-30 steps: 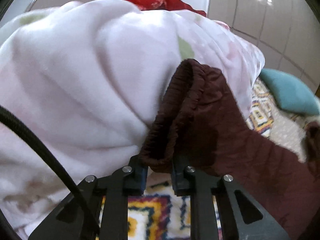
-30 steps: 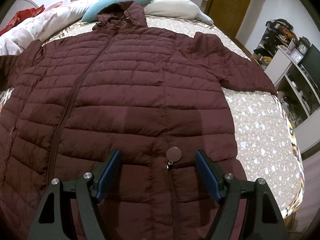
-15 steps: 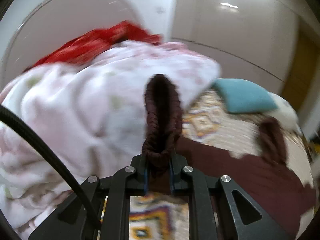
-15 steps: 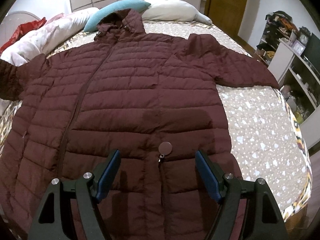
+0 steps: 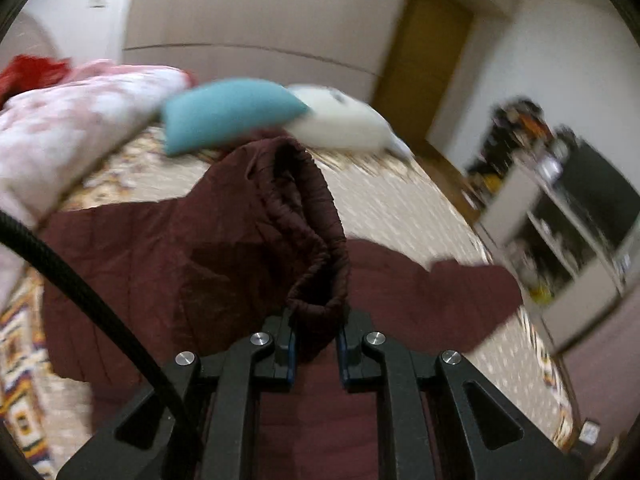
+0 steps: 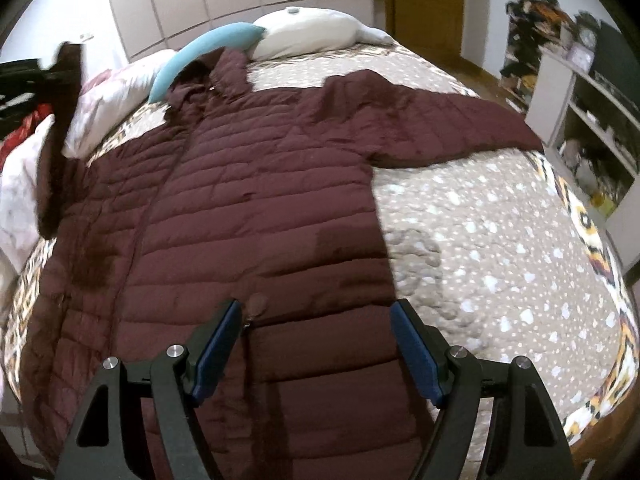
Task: Fold large clothes
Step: 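Fold the held sleeve across the jacket body and open the left tool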
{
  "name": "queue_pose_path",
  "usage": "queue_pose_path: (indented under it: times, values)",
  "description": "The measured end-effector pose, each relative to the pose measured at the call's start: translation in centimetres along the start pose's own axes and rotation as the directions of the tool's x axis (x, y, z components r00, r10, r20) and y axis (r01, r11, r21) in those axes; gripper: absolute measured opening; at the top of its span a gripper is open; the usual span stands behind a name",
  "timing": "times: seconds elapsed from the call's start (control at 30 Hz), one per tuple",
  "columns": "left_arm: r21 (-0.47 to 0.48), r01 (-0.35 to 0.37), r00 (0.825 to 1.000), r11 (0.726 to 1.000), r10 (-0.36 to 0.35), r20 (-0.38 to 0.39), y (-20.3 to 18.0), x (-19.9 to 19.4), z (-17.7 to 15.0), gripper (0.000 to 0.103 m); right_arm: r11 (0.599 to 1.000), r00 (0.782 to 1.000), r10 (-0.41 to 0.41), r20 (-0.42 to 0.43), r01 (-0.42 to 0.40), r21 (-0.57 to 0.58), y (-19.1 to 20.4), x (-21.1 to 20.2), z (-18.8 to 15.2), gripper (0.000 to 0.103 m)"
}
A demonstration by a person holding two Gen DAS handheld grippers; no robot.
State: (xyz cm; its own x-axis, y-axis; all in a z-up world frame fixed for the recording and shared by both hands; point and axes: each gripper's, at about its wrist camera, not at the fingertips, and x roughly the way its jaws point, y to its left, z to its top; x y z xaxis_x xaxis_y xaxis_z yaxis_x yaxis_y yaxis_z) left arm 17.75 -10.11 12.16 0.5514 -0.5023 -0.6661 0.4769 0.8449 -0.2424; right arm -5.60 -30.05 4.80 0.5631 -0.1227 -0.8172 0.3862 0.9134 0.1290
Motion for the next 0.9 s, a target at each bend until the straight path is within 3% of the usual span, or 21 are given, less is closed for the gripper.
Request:
queue_pose_path:
  times: [0.07,0.1,0.13,0.23,0.33,0.47,0.57,0.77,0.8,0.87,0.9]
  values:
    - [0.038,0.006,0.999,0.999,-0.004,-0.053,-2.2,3.0,-1.1,0.033,1.0,1.0,0.013,-0.009,-0.013,0.025,-0.9,0.2,0.2,0.081]
    - [0.044,0.007,0.996,0.999,-0.003,-0.085,-2.9,4.3,-1.8,0.049,0.999,1.0,0.019,-0.014,-0.019,0.032,-1.1,0.3,0.3,0.081]
    - [0.03,0.021,0.994,0.999,-0.018,-0.109,-3.2,5.2,-2.6,0.057,0.999,0.999,0.032,-0.021,-0.032,0.039,-1.2,0.5,0.6,0.081]
    - [-0.033,0.095,0.985,0.995,-0.099,-0.139,-3.3,5.3,-4.0,0.059,0.997,0.997,0.073,-0.036,-0.071,0.04,-1.0,0.9,1.3,0.081]
    - [-0.044,0.085,0.989,0.995,-0.089,-0.116,-2.1,3.0,-6.4,0.064,0.982,0.982,0.182,-0.057,-0.178,0.066,-0.4,2.0,2.7,0.081]
    - [-0.003,-0.053,0.998,0.999,0.053,-0.045,0.2,-1.5,-9.0,0.074,0.945,0.947,0.316,-0.063,-0.308,0.106,1.4,4.8,5.4,0.081]
    - [-0.012,-0.166,0.986,0.986,0.166,-0.003,3.1,-5.8,-11.3,0.074,0.931,0.931,0.357,-0.073,-0.349,0.104,3.8,7.9,7.8,0.081]
    - [-0.071,-0.265,0.962,0.962,0.269,0.051,7.4,-11.2,-14.9,0.074,0.934,0.93,0.342,-0.136,-0.32,0.159,7.4,15.0,11.7,0.082]
    - [-0.076,-0.28,0.957,0.957,0.285,0.055,7.9,-11.7,-15.4,0.075,0.931,0.93,0.342,-0.135,-0.316,0.181,7.5,15.7,12.2,0.078]
    - [-0.092,-0.307,0.948,0.947,0.313,0.058,9.2,-12.4,-16.1,0.075,0.927,0.932,0.342,-0.123,-0.313,0.207,7.4,16.3,13.4,0.038]
    - [-0.098,-0.316,0.945,0.944,0.323,0.058,9.6,-12.7,-16.1,0.075,0.923,0.926,0.353,-0.132,-0.321,0.212,7.3,16.5,14.0,0.029]
